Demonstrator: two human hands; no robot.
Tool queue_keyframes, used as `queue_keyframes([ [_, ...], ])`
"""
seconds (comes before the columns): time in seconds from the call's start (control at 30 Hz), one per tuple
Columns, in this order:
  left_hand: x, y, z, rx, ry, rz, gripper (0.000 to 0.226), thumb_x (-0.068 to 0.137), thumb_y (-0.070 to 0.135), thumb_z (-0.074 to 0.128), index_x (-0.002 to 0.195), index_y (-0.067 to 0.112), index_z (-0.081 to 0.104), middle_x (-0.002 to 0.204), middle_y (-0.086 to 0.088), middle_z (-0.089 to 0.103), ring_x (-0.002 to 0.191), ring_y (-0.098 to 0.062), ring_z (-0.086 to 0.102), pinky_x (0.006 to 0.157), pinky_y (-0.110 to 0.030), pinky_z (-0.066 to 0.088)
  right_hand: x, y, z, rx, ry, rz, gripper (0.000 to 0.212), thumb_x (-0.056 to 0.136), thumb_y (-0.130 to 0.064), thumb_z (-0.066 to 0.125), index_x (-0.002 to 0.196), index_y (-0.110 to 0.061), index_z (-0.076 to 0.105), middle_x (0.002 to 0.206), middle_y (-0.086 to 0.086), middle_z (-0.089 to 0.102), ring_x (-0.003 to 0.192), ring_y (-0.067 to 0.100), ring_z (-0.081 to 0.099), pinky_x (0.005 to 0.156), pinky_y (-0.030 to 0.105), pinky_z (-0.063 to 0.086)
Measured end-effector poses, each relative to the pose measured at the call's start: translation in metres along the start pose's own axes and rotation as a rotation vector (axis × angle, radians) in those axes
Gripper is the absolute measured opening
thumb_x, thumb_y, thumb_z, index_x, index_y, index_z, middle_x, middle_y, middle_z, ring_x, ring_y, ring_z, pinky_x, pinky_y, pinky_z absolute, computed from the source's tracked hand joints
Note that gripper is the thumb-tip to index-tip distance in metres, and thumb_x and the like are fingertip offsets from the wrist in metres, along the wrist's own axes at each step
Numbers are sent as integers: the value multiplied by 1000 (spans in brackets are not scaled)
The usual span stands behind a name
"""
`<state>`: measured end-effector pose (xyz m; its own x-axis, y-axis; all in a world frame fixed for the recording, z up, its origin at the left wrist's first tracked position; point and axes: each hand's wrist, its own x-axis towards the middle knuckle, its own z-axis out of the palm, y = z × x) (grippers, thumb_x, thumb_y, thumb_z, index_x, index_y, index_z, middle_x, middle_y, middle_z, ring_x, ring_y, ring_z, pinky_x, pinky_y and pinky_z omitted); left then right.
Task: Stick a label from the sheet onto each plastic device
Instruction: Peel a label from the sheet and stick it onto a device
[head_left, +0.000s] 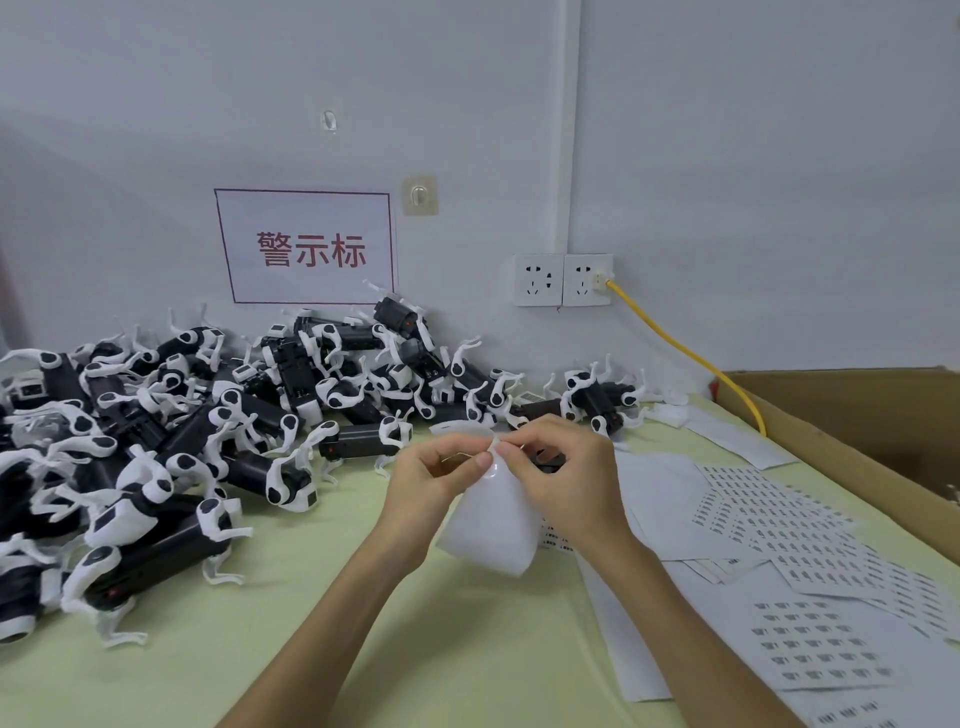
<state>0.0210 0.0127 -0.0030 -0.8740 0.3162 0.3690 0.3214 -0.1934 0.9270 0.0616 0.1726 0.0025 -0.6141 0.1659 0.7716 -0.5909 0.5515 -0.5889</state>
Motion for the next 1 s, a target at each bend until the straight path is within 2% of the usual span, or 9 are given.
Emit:
queue_keyframes([
  [0.23,-3,3,2,48,-33,51,25,92,1,70,84,22,82,85,-4,77,81,-10,68,75,-19,50,0,-1,-1,-22,13,-17,14,83,-6,74,78,-19,76,75,-12,68,70,10,64,60,20,48],
  [0.3,-3,4,3,47,-24,59,11,86,12,73,87,20,80,82,-10,75,76,-10,66,68,-16,47,0,-1,-2,-24,24,-11,14,85,-6,72,79,-19,75,76,-13,69,70,10,63,61,17,47],
  [0.37,-4,3,4,72,2,68,15,82,21,69,93,16,78,83,-18,72,75,-11,63,66,-17,45,0,0,-2,-15,30,15,13,86,-8,71,80,-19,74,76,-14,69,70,10,63,62,16,47],
  [0.5,0,0,0,81,127,40,22,94,1,65,93,20,77,77,10,72,71,-3,61,66,-16,46,1,0,-3,54,85,70,12,91,-12,69,85,-23,72,73,-13,69,64,11,67,60,19,51],
  [0.63,7,-7,-12,137,358,-129,32,91,-4,61,101,23,76,90,2,68,83,-11,59,73,-26,44,2,-2,-3,88,90,79,18,90,-17,72,84,-34,71,73,-12,70,57,19,63,58,36,54],
  [0.73,8,-8,-16,312,463,-57,24,89,3,66,102,22,73,103,1,69,89,-10,59,77,-28,46,1,-2,-2,75,40,59,4,84,-38,73,84,-34,72,72,-10,68,53,24,56,55,36,49],
  [0.8,9,-2,-18,302,389,27,14,90,10,69,86,22,75,90,10,73,82,-8,63,74,-26,47,0,-1,-1,65,8,56,23,78,-52,70,80,-28,72,67,-10,64,51,21,52,53,25,43],
  [0.87,9,5,-18,166,183,-5,15,90,20,72,75,19,76,75,8,71,68,-7,62,65,-22,45,0,0,0,36,-6,53,31,75,-56,70,73,-24,71,63,-12,61,49,13,46,54,18,38],
  [1.0,3,9,-13,30,-227,-118,29,80,46,69,73,18,76,77,-6,66,63,-17,56,58,-22,41,0,0,-1,-11,-30,25,22,78,-46,76,67,-29,67,61,-16,59,46,8,42,51,12,32],
])
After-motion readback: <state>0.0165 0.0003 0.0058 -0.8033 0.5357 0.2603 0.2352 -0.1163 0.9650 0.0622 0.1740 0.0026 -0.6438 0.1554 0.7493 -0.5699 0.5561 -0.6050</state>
